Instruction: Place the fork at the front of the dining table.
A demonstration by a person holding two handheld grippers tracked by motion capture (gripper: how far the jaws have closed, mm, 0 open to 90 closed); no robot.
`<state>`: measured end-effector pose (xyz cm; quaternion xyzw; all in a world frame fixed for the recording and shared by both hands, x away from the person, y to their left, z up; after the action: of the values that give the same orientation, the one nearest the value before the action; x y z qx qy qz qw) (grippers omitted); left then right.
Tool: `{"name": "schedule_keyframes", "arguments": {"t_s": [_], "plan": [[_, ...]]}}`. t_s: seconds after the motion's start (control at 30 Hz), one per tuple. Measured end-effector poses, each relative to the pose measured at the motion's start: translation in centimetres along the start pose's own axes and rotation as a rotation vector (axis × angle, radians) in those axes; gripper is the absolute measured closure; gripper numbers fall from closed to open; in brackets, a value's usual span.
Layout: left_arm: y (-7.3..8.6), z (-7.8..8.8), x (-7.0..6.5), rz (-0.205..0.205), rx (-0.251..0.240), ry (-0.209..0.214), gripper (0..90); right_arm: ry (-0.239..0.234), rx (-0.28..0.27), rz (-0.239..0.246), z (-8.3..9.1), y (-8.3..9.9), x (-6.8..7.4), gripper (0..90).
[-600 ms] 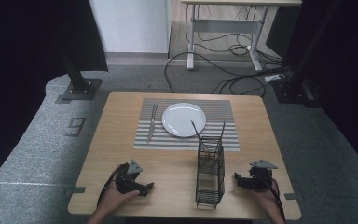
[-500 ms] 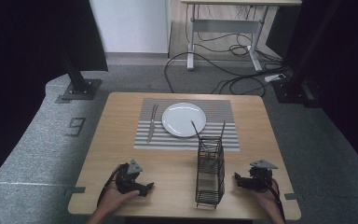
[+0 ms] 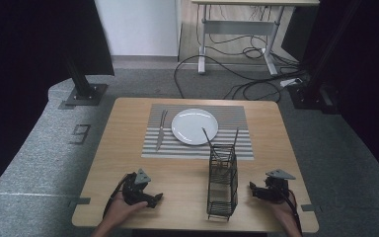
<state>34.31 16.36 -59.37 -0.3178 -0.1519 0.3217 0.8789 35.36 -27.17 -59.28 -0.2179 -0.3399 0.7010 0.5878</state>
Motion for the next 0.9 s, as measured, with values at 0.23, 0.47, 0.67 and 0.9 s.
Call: {"name": "schedule_keyframes", "arguments": {"t_s": [0.23, 0.47, 0.67, 0.9], "plan": [[0.0, 0.0, 0.0, 0.000, 0.000, -0.001, 0.0, -0.040, -0.089, -0.001, 1.9, -1.8, 1.0, 16.0], [0.0, 0.0, 0.0, 0.001, 0.001, -0.001, 0.0, -0.084, -0.170, -0.013, 3.8, -3.8, 1.7, 19.8], [0.0, 0.0, 0.0, 0.001, 0.001, -0.001, 0.0, -0.115, -0.215, -0.016, 5.2, -5.7, 2.4, 21.2], [0.0, 0.0, 0.0, 0.001, 0.001, -0.001, 0.0, -0.138, -0.267, -0.006, 6.0, -7.8, 3.9, 23.2]]}}
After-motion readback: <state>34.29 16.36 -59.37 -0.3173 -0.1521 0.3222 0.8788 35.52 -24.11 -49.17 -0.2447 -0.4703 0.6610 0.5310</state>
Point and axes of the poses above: each handheld gripper's, and its own axes: z roughly backward along the jaws, y roughly out of its underside, x roughly to its left, the point moved 6 cm from there along -z, roughly forward along the jaws, and after that the axes turned 6 degrees about -z, right-handed, at the moved point
